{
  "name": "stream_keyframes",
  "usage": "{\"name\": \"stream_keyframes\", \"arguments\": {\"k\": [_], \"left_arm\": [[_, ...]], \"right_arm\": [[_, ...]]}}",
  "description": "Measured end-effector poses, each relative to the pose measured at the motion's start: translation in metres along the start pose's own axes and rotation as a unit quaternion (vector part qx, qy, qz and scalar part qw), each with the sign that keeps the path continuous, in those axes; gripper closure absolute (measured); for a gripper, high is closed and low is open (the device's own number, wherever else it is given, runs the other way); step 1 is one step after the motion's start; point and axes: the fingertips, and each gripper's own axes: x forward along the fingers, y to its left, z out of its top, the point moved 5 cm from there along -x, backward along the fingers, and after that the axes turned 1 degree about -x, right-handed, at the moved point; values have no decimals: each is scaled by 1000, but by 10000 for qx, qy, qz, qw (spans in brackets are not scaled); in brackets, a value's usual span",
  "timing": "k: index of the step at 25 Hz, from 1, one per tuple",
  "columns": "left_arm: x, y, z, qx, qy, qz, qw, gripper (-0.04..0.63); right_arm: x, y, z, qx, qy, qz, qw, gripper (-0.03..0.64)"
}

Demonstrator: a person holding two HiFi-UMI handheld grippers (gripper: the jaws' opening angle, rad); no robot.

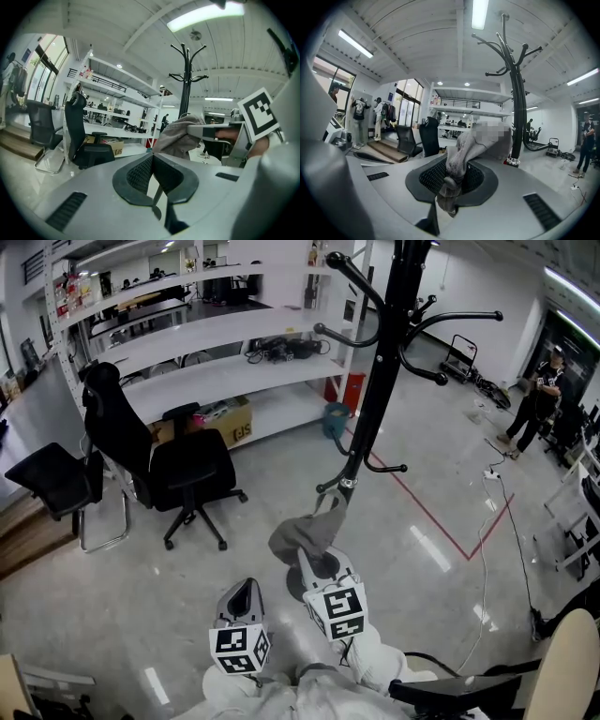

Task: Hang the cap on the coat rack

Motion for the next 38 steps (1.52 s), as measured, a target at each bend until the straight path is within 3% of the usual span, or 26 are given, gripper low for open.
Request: {"name": "stream_keyframes", "arguments": {"k": [9,38], "left_arm": [[4,9,-2,-50,44,182,9998,597],[6,11,-17,-105,291,419,9986,597]], "right_arm": [[26,-6,-8,-17,125,106,9999,568],[68,-63,-73,447,646,-438,9959,568]]}}
